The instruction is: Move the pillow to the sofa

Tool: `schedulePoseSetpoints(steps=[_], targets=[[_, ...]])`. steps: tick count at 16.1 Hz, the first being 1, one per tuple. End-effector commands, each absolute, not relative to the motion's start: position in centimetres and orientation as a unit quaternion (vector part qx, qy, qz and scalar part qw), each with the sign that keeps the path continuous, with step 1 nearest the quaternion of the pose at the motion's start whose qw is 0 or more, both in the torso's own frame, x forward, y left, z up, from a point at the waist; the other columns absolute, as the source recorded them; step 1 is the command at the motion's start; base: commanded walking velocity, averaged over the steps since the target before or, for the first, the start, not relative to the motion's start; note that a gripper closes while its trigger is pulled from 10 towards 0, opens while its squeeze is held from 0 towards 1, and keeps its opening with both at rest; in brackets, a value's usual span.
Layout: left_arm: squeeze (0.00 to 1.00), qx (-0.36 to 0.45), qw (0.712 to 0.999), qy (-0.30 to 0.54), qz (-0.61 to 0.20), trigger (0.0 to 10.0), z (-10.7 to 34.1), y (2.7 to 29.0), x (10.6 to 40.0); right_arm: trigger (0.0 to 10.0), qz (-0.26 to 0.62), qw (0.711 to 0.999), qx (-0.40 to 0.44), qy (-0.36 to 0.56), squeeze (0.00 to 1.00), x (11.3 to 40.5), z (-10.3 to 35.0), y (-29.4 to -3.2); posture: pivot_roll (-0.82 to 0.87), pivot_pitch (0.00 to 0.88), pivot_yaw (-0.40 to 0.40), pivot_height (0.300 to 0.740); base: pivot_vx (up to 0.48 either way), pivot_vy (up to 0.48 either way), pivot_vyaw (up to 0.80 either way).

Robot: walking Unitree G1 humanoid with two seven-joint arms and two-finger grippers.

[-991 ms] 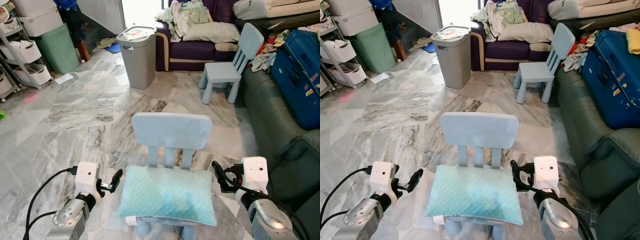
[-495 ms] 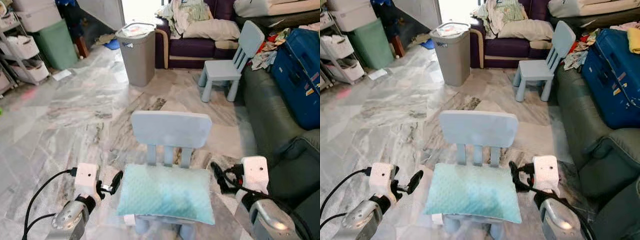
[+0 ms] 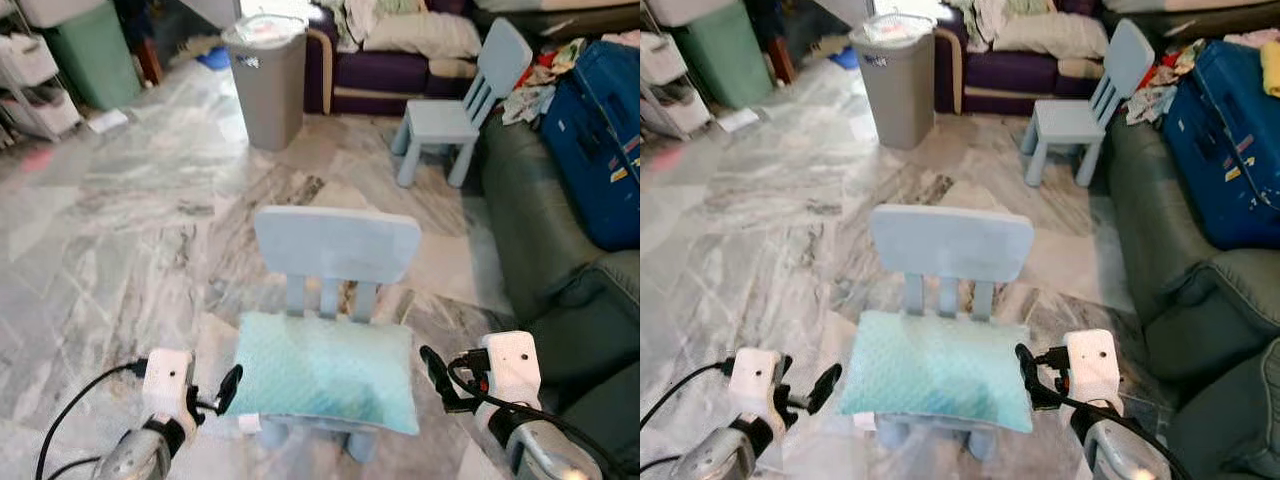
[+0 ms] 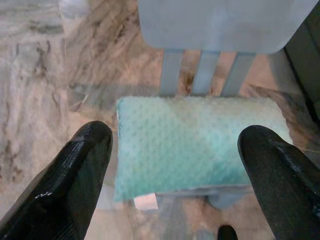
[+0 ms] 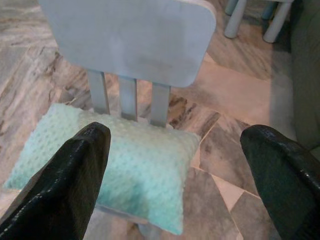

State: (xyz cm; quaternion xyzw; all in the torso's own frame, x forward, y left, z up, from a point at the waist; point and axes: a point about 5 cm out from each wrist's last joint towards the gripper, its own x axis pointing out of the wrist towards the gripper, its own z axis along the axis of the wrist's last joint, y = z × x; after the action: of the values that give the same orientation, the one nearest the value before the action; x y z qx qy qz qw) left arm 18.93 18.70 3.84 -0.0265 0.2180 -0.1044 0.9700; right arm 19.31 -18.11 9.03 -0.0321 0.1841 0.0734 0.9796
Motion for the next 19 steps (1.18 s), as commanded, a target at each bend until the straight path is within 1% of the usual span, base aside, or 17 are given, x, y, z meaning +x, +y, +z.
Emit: schedulePoseSetpoints(steps=[1,3,7,12,16,17,19], targets=[[0.00,-0.023,0.970,0.223,-0.100,10.0,4.0,18.7,18.6,10.0,0.084,0.979,-0.033,0.182,0.00,19.1,9.5,-17.9,-0.09,0.157,-0.006,0.740,0.000,0.000,0.00],[0.00,-0.023,0.969,0.225,-0.099,10.0,4.1,18.7,18.3,10.0,0.088,0.978,-0.035,0.184,0.00,19.0,9.6,-18.0,-0.09,0.161,-0.008,0.740,0.000,0.000,0.00],[0.00,-0.020,0.969,0.224,-0.100,10.0,4.2,18.9,19.0,10.0,0.094,0.978,-0.040,0.179,0.00,19.3,9.9,-17.8,-0.10,0.150,-0.006,0.740,0.000,0.000,0.00],[0.00,-0.018,0.970,0.218,-0.104,10.0,4.3,18.6,19.9,10.0,0.098,0.979,-0.040,0.174,0.00,19.7,10.1,-17.8,-0.11,0.141,-0.005,0.740,0.000,0.000,0.00],[0.00,-0.010,0.970,0.221,-0.100,10.0,4.2,18.8,20.0,10.0,0.097,0.979,-0.041,0.172,0.00,19.6,10.1,-17.7,-0.11,0.141,-0.006,0.740,0.000,0.000,0.00],[0.00,-0.010,0.970,0.222,-0.099,10.0,4.1,18.8,20.0,10.0,0.098,0.979,-0.041,0.173,0.00,19.6,10.1,-17.7,-0.11,0.141,-0.006,0.736,0.000,0.000,0.00],[0.00,-0.012,0.970,0.223,-0.097,10.0,4.1,18.8,20.0,10.0,0.099,0.979,-0.040,0.174,0.00,19.6,10.1,-17.5,-0.11,0.142,-0.006,0.713,0.000,0.000,0.00]])
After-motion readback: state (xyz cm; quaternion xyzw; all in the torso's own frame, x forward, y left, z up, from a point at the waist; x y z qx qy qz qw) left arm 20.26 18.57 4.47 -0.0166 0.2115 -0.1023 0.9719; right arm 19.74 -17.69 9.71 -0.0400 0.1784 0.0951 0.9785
